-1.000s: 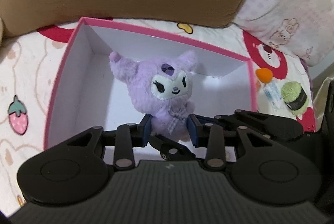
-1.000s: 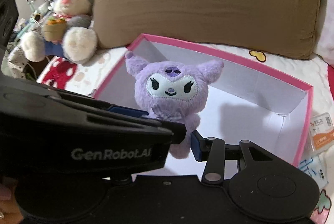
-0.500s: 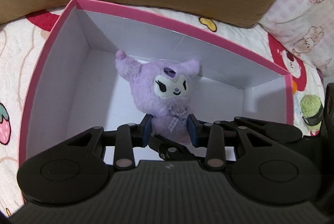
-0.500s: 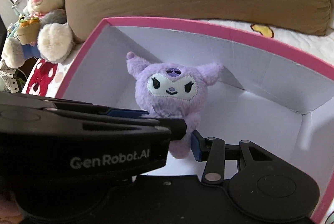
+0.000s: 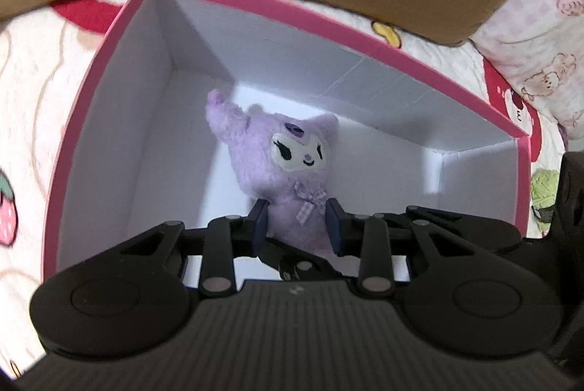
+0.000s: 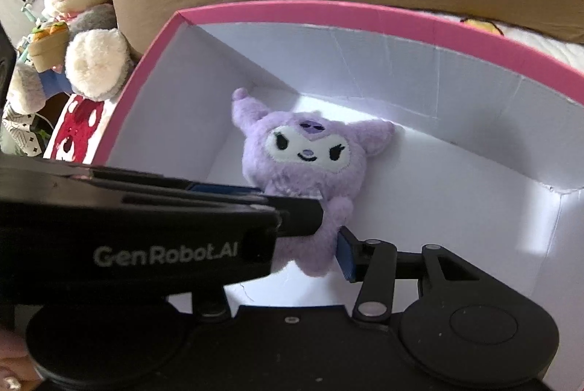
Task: Organize objects
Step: 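Lower the doll into the pink box and open the left tool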
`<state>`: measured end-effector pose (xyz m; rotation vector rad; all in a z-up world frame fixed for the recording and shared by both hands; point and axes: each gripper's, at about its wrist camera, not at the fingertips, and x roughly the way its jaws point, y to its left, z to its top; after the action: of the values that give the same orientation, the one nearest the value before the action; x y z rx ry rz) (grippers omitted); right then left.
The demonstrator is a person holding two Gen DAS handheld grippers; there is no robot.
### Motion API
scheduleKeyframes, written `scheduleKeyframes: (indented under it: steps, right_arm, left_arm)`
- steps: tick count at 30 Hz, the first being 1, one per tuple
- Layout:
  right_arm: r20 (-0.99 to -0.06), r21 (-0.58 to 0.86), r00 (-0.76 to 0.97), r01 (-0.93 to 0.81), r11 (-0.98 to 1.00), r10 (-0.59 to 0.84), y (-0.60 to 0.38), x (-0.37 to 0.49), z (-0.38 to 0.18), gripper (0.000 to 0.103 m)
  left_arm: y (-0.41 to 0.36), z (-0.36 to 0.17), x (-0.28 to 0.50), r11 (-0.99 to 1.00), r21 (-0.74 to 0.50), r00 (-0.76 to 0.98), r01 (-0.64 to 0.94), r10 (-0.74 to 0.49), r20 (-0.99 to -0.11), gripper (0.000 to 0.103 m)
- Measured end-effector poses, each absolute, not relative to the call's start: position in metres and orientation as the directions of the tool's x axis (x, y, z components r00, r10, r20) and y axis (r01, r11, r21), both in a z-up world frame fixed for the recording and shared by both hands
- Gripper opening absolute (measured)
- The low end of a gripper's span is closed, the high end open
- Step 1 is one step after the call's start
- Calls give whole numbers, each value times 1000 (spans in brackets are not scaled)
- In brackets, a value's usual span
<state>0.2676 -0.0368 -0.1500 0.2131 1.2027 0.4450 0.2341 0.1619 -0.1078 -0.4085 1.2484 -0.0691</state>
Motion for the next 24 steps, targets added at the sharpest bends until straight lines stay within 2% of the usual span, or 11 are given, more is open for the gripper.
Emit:
scheduleKeyframes:
  steps: [4, 9, 14, 20, 24]
  right_arm:
    - [-843, 402, 284, -232, 886, 457, -33, 268, -149, 53]
    - [-835, 409, 283, -257, 876, 473, -32, 269, -149, 53]
    - [-824, 425, 287, -255, 868, 488, -28, 270, -152, 49]
    - [-834, 407, 296, -241, 881, 466, -14, 276, -152, 48]
    - [-840, 401, 296, -225, 888, 455, -11, 276, -152, 54]
  left_arm:
    - [159, -102, 235, 947, -290, 348, -139, -228, -909, 32]
    - [169, -104, 243, 940, -306, 340, -151, -241, -909, 30]
    - [175, -104, 243, 950, -283, 327, -133, -228, -917, 30]
    - [163, -96, 238, 974, -196, 318, -116, -150, -936, 33]
    - [166, -95, 236, 968, -215, 345, -126, -161, -925, 31]
